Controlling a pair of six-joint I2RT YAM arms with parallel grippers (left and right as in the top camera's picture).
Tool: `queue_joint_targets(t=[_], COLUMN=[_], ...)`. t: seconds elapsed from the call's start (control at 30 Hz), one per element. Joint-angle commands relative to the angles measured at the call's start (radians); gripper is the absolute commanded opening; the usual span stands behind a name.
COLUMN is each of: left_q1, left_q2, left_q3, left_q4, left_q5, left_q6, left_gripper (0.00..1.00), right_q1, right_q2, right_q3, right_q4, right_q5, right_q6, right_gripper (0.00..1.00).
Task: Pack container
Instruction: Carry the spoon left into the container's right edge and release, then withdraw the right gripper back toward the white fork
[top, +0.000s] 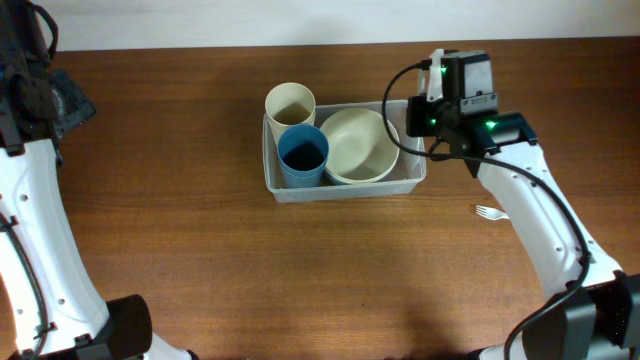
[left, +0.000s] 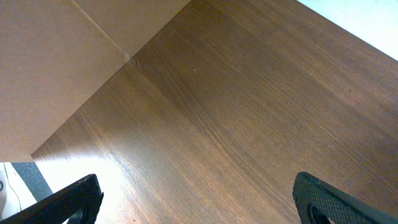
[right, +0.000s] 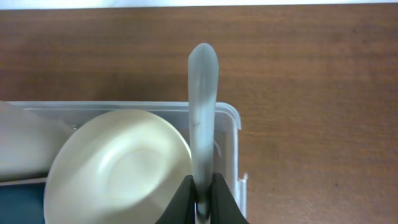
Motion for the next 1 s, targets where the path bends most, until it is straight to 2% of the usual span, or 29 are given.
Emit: queue_joint_targets(t=[0.0,0.3,0.47,0.57,0.63,0.7,0.73,0.83,0.97], left_q1=[0.004,0.004,0.004,0.004,0.004,0.004,0.004,0.004,0.004], left_q2=[0.008,0.008,0.008,0.008,0.008,0.008,0.008,0.008,0.008], left_q3=[0.001,0.001,0.001,0.001,0.001,0.001,0.001,0.001,0.001], left_q4=[-0.001,-0.001,-0.001,-0.001,-0.001,-0.001,-0.001,-0.001,-0.001], left_q5=[0.003,0.003,0.003,0.003,0.003,0.003,0.003,0.003,0.003], left_q6=[-0.016,-0.017,-0.016,-0.016,-0.017,-0.016,-0.016,-0.017,-0.016], left_gripper=[1.0,1.0,1.0,1.0,0.99,0.99,1.0,1.0,1.0], right_q1=[0.012,0.012,0.012,0.011,0.011,0.011,0.011,0.003,-0.04], right_q2=[0.039,0.116,0.119,0.118,0.118,0.118,0.118,0.118,0.118], right_q3=[0.019,0.019,0.019,0.024,0.053,0.105,0.172,0.3,0.441], right_q4=[0.012,0.011,0.013,0.013,-0.018,-0.074,-0.151,-0.3,-0.488], right_q5=[0.019,0.036,0.037,0.067,0.129,0.182,0.251,0.348,0.38], right_q6=[-0.013,-0.013,-0.013,-0.01,-0.009,0.001,0.048,0.158,0.357], right_gripper=[0.06,0.09,0.16,0.32,0.49,0.76,0.97,0.99,0.99])
